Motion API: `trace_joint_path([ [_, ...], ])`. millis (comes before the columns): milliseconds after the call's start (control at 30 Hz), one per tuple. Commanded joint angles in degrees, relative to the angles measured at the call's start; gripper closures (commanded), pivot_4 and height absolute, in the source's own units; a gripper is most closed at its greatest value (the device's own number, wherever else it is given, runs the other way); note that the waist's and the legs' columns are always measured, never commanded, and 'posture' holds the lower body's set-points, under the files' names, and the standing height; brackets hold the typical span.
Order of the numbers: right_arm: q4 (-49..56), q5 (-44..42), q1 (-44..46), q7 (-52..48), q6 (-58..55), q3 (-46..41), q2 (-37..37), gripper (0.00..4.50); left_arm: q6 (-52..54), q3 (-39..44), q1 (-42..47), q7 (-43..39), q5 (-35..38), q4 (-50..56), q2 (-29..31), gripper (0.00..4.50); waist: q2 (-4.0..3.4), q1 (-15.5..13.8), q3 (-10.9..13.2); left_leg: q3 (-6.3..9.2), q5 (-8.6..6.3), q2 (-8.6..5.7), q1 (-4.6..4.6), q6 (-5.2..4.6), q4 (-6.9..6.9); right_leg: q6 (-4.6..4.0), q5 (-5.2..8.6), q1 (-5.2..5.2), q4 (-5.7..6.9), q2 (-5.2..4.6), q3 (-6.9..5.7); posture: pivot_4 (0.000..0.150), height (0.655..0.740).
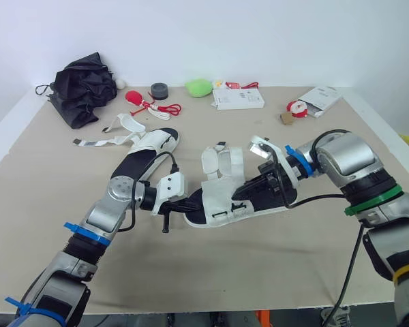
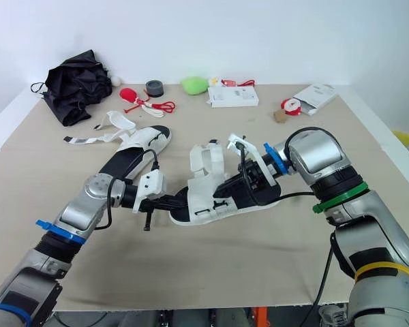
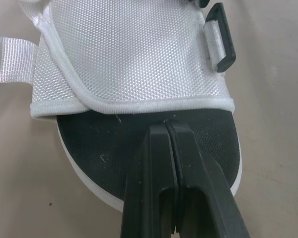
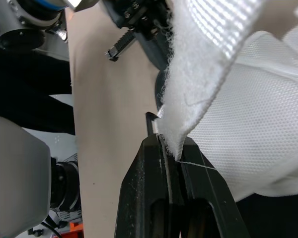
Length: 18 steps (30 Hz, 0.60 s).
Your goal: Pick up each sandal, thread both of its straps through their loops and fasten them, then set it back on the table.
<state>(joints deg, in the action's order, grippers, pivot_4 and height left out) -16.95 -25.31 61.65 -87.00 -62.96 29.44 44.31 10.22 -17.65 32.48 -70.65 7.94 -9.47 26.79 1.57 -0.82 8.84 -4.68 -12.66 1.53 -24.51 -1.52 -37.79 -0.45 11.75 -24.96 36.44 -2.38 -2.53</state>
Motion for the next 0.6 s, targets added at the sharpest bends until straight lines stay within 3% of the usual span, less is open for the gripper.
trace_joint_path([
  [33,-0.54,0.19,2.54,-2.27,-0.93,-0.55,0.22,4.46,1.85,-2.82,-1.90,-0.64,-1.92,-1.35,0.69,4.50,0.00,0.01,0.00,0.01,0.00,0.00,0.00,0.00,0.00,0.00,0.00,0.00,0.00,0.01,0.00,0.150,0.7400],
  [600,0.11,-0.71,3.43,-4.65,-6.08,3.03,0.37,4.46,2.54,-2.85,-2.30,-0.24,-1.67,-0.89,0.53,4.50,-0.01,0.03,-0.01,-0.03,-0.01,0.00,0.02,-0.01,-0.26,-0.09,0.06,-0.09,0.47,0.01,0.10,0.150,0.7400],
])
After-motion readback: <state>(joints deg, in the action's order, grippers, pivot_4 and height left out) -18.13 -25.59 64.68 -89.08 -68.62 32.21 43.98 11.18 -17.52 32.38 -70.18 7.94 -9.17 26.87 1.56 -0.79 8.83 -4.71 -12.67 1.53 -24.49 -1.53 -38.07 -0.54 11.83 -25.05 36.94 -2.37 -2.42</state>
